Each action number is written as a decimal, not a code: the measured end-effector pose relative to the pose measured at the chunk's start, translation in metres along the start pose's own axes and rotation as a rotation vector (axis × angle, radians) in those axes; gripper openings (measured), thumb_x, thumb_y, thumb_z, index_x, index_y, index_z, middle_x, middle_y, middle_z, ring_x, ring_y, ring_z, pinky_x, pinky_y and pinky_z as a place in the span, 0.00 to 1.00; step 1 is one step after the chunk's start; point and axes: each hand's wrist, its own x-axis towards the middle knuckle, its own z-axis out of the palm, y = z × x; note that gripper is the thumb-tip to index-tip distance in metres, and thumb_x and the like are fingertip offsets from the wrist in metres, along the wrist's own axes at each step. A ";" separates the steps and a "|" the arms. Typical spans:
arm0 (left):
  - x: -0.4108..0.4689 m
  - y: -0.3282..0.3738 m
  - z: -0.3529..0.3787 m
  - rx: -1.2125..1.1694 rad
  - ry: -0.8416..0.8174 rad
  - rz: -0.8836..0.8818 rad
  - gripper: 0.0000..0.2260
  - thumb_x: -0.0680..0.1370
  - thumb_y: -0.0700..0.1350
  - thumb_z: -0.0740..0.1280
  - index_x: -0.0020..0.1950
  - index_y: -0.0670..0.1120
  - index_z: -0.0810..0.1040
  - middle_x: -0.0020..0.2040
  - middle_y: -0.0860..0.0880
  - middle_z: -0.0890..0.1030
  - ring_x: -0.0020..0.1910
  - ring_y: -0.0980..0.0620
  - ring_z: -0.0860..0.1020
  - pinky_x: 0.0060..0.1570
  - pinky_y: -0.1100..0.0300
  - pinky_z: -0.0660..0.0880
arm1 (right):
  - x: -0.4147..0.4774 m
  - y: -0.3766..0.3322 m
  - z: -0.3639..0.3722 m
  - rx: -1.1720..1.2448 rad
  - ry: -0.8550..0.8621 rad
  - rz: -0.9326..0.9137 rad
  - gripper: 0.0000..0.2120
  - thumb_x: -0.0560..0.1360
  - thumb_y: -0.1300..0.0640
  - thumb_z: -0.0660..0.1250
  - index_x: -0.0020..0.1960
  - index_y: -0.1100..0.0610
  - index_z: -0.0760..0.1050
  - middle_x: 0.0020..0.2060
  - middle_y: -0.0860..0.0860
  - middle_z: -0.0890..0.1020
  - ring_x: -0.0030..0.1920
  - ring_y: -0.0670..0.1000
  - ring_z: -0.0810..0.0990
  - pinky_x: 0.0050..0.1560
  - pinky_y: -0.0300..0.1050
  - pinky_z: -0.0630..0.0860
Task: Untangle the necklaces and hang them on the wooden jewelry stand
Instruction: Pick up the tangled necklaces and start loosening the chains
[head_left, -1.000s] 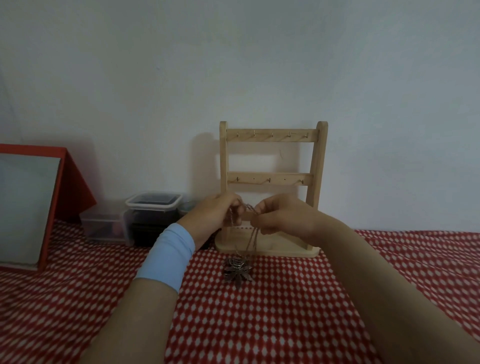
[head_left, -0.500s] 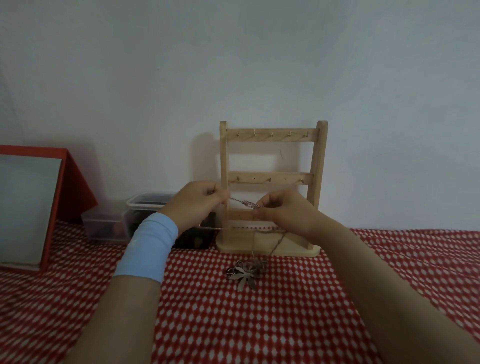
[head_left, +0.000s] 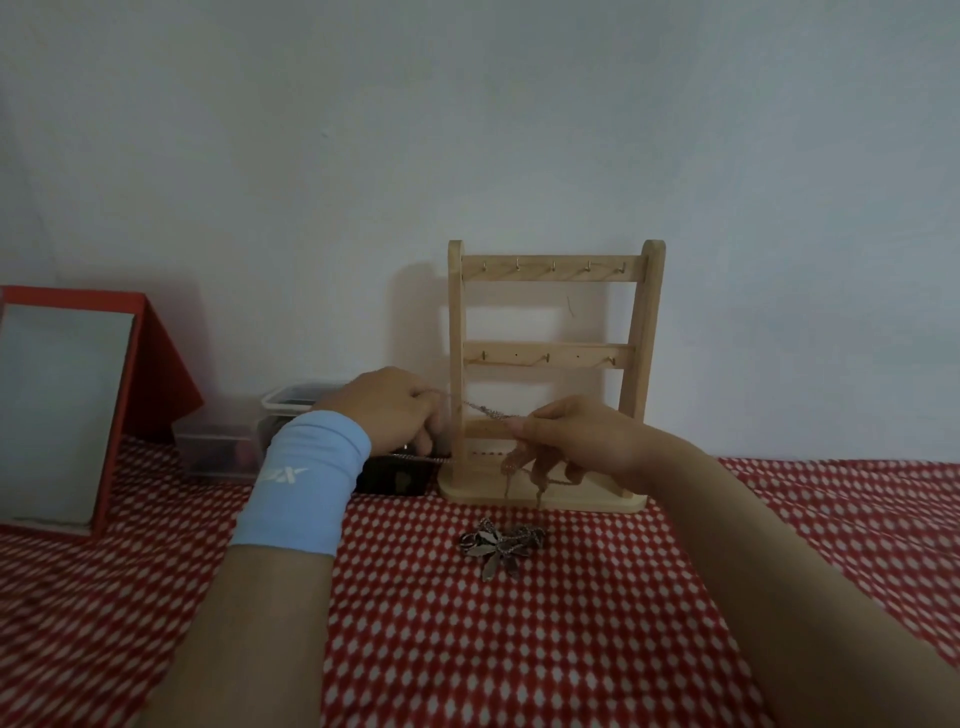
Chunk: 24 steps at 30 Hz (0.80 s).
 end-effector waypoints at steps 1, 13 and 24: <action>-0.002 0.000 -0.001 0.055 -0.146 -0.089 0.12 0.82 0.49 0.60 0.49 0.49 0.83 0.42 0.51 0.86 0.53 0.50 0.79 0.59 0.56 0.70 | 0.001 0.001 0.002 0.042 -0.015 0.020 0.19 0.84 0.46 0.60 0.46 0.59 0.77 0.47 0.53 0.89 0.42 0.51 0.83 0.40 0.43 0.73; 0.001 -0.049 -0.011 0.579 -0.330 -0.445 0.30 0.73 0.59 0.72 0.69 0.44 0.74 0.67 0.46 0.76 0.62 0.48 0.76 0.62 0.57 0.73 | 0.010 0.016 0.028 -0.372 -0.156 0.014 0.21 0.75 0.54 0.75 0.66 0.45 0.76 0.52 0.43 0.83 0.54 0.45 0.81 0.60 0.44 0.78; 0.013 -0.045 0.013 0.395 -0.360 -0.212 0.19 0.74 0.50 0.73 0.64 0.51 0.80 0.60 0.56 0.76 0.63 0.51 0.76 0.66 0.57 0.71 | 0.012 0.008 0.039 -0.664 -0.039 -0.041 0.08 0.78 0.50 0.71 0.54 0.49 0.86 0.48 0.40 0.85 0.49 0.38 0.80 0.58 0.40 0.78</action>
